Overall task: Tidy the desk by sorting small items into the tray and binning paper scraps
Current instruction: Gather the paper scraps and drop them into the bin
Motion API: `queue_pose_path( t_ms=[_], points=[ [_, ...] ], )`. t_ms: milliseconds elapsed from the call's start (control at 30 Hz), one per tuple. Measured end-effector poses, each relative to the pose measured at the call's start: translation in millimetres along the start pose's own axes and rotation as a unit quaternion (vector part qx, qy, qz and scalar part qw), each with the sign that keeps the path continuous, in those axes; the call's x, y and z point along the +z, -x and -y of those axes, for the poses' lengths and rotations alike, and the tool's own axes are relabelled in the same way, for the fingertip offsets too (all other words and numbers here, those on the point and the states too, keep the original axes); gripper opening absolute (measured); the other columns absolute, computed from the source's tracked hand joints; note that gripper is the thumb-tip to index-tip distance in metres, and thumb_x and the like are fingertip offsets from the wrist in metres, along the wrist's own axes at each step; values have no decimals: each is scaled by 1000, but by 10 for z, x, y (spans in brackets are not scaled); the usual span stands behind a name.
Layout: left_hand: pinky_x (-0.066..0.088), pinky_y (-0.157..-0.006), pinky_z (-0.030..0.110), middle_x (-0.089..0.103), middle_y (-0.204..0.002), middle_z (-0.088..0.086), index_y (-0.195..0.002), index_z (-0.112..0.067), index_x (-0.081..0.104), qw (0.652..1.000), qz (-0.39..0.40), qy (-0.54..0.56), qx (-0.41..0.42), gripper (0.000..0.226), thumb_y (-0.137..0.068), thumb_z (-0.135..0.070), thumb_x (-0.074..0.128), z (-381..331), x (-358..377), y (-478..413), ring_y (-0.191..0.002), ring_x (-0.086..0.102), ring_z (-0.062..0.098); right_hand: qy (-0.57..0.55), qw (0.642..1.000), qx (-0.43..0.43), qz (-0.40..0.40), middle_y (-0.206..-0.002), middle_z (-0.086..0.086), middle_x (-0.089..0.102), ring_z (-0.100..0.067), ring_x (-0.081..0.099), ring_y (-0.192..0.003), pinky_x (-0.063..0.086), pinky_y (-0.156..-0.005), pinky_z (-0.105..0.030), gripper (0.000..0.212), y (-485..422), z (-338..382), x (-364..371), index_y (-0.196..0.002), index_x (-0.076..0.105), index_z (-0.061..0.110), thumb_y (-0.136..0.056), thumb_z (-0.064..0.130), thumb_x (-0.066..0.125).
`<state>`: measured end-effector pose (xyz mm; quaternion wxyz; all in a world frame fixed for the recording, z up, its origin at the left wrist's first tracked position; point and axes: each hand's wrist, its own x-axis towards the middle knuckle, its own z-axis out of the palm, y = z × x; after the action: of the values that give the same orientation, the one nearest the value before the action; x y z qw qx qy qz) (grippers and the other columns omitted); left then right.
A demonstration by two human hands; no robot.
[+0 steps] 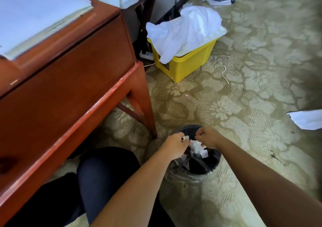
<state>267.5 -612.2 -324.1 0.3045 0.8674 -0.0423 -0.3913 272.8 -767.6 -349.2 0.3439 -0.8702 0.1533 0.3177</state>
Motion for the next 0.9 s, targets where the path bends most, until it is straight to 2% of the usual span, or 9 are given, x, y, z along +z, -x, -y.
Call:
queue_pose_path(
  t_ms=[100, 167, 267, 333, 433, 533, 633, 733, 900],
  points=[
    [44, -92, 35, 47, -140, 10, -144, -10, 35, 995, 6, -95, 24, 50, -101, -36, 35, 14, -262, 213, -123, 49, 28, 32, 999, -24, 10, -67, -8, 44, -23, 46, -66, 42, -66, -30, 34, 168, 328, -82, -61, 44, 10, -94, 13, 51],
    [43, -89, 37, 51, -131, 16, -132, -4, 45, 990, 28, -132, 32, 45, -101, -35, 34, 0, -445, 382, -118, 50, 33, 37, 998, -39, 20, -75, -11, 48, -21, 49, -73, 43, -65, -28, 25, 315, 582, -149, -73, 54, 3, -95, 13, 49],
    [42, -93, 37, 53, -125, 19, -120, -1, 52, 979, 42, -199, 33, 44, -102, -35, 33, -47, -716, 723, -116, 49, 35, 79, 994, -78, 18, -95, -27, 60, -31, 61, -90, 49, -85, -38, 28, 566, 970, -247, -102, 61, -9, -95, 16, 49],
    [42, -98, 36, 55, -127, 14, -121, -7, 54, 970, 4, -240, 42, 44, -99, -41, 36, -64, -908, 955, -120, 50, 32, 104, 989, -104, 5, -102, -21, 66, -27, 63, -92, 47, -80, -32, 30, 766, 1235, -332, -114, 62, -1, -95, 20, 50],
    [40, -103, 35, 49, -138, 8, -134, -17, 47, 962, -49, -264, 57, 47, -97, -45, 38, -105, -1238, 1413, -127, 46, 29, 136, 979, -151, -12, -99, -15, 68, -23, 59, -82, 44, -67, -28, 25, 1054, 1630, -447, -109, 64, 9, -93, 23, 51],
    [35, -107, 35, 45, -144, 3, -139, -25, 42, 955, -108, -262, 85, 48, -97, -47, 37, -208, -1595, 1973, -131, 42, 24, 138, 968, -207, -20, -97, -12, 67, -22, 61, -80, 42, -60, -28, 22, 1333, 2005, -539, -104, 64, 9, -91, 21, 52],
    [39, -106, 39, 52, -136, 4, -135, -24, 45, 944, -152, -278, 97, 44, -97, -45, 38, -273, -1832, 2527, -124, 48, 23, 160, 950, -265, -37, -87, -6, 64, -18, 61, -70, 42, -53, -22, 12, 1652, 2369, -589, -97, 61, 14, -92, 19, 52],
    [42, -103, 39, 54, -133, 4, -135, -23, 44, 924, -173, -334, 72, 44, -97, -45, 38, -282, -1960, 2989, -121, 51, 22, 175, 927, -325, -73, -76, -4, 63, -14, 56, -58, 38, -42, -14, 17, 1958, 2714, -563, -97, 65, 7, -91, 17, 52],
    [41, -100, 35, 54, -130, 2, -136, -23, 42, 900, -222, -375, 23, 46, -97, -46, 37, -83, -2181, 3522, -122, 49, 21, 217, 889, -395, -81, -80, -10, 68, -19, 59, -60, 48, -61, -25, 18, 2334, 3308, -350, -95, 67, 4, -89, 16, 55]
  ],
)
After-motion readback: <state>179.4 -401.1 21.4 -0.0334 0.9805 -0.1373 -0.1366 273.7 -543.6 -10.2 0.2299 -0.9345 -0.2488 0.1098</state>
